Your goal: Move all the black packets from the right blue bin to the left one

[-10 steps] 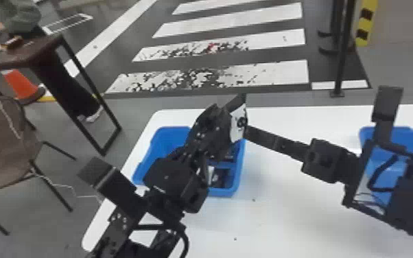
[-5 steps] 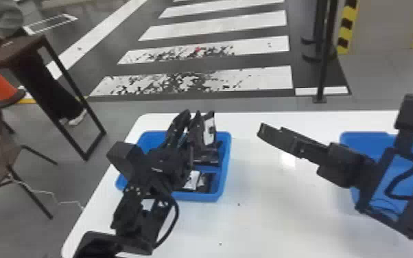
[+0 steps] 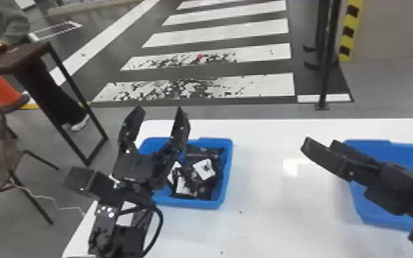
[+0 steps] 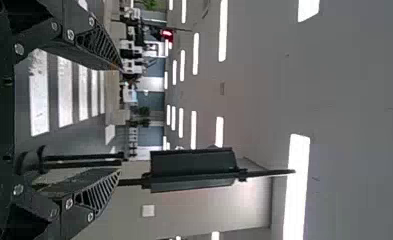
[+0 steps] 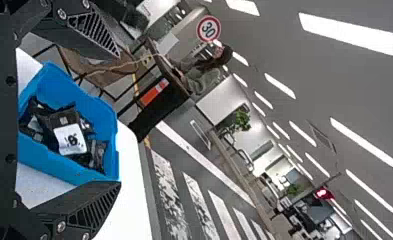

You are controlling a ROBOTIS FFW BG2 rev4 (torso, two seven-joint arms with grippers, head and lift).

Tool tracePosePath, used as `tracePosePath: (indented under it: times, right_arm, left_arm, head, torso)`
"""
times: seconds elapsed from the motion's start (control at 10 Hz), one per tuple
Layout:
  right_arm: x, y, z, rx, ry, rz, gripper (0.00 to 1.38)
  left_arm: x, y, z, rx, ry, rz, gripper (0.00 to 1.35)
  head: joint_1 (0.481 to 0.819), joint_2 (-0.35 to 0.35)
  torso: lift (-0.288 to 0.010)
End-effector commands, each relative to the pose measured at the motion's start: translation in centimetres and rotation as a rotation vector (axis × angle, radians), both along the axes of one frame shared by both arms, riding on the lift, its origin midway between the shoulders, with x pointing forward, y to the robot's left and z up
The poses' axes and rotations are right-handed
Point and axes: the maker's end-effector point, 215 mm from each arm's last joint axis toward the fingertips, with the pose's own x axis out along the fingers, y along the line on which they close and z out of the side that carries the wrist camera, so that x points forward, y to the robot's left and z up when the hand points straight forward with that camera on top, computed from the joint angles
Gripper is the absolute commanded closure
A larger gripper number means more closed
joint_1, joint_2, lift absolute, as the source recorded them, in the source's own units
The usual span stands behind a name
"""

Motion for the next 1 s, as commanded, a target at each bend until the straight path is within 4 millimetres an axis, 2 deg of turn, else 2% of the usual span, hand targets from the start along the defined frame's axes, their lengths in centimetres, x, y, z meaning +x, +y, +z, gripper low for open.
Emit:
tracePosePath:
  times: [0.0,0.1,0.2,0.3,0.4,0.5,0.6,0.7,0.8,0.9]
  right_arm:
    - [0.2,-3.8,-0.9,-0.061,-0.03,-0.104,0.14]
    - [0.6,-6.9,-0.6,-0.088,-0.09,-0.201,0.14]
    - [0.4,-10.0,-0.9,-0.134,-0.126,-0.29,0.14]
    - [-0.3,-13.1,-1.4,-0.202,-0.153,-0.375,0.14]
    - [-1.3,-16.3,-1.4,-0.285,-0.189,-0.459,0.15]
    - [-2.8,-18.5,-2.4,-0.333,-0.179,-0.514,0.15]
    - [-4.3,-20.8,-2.7,-0.389,-0.186,-0.572,0.15]
    - [-6.2,-22.9,-2.3,-0.507,-0.207,-0.625,0.15]
    - [-8.0,-23.7,-1.8,-0.584,-0.224,-0.656,0.15]
    - [-9.3,-24.0,-2.6,-0.607,-0.198,-0.67,0.15]
  left_arm:
    - [-3.3,-0.8,2.9,-0.04,-0.063,-0.019,0.23]
    - [-5.0,-1.4,3.6,-0.054,-0.057,-0.03,0.23]
    - [-6.2,-1.5,2.8,-0.061,0.0,-0.022,0.23]
    - [-7.0,-0.8,0.8,-0.047,0.07,0.005,0.23]
    - [-7.7,-0.5,-1.9,-0.043,0.153,0.016,0.23]
    - [-8.3,-0.2,-4.2,-0.066,0.23,0.019,0.24]
    - [-8.7,0.3,-5.1,-0.041,0.26,0.037,0.26]
    - [-9.1,0.9,-5.5,-0.024,0.268,0.058,0.25]
    - [-10.2,1.2,-4.4,0.022,0.235,0.079,0.19]
    - [-11.2,1.6,-3.6,0.067,0.228,0.111,0.11]
  head:
    - [0.652,0.281]
    - [0.658,0.254]
    - [0.663,0.219]
    - [0.675,0.176]
    - [0.688,0.154]
    - [0.695,0.114]
    - [0.695,0.081]
    - [0.695,0.051]
    - [0.695,0.023]
    - [0.695,0.012]
  torso:
    - [-0.14]
    - [-0.14]
    - [-0.14]
    - [-0.14]
    - [-0.14]
    - [-0.14]
    - [-0.14]
    - [-0.14]
    - [-0.14]
    - [-0.14]
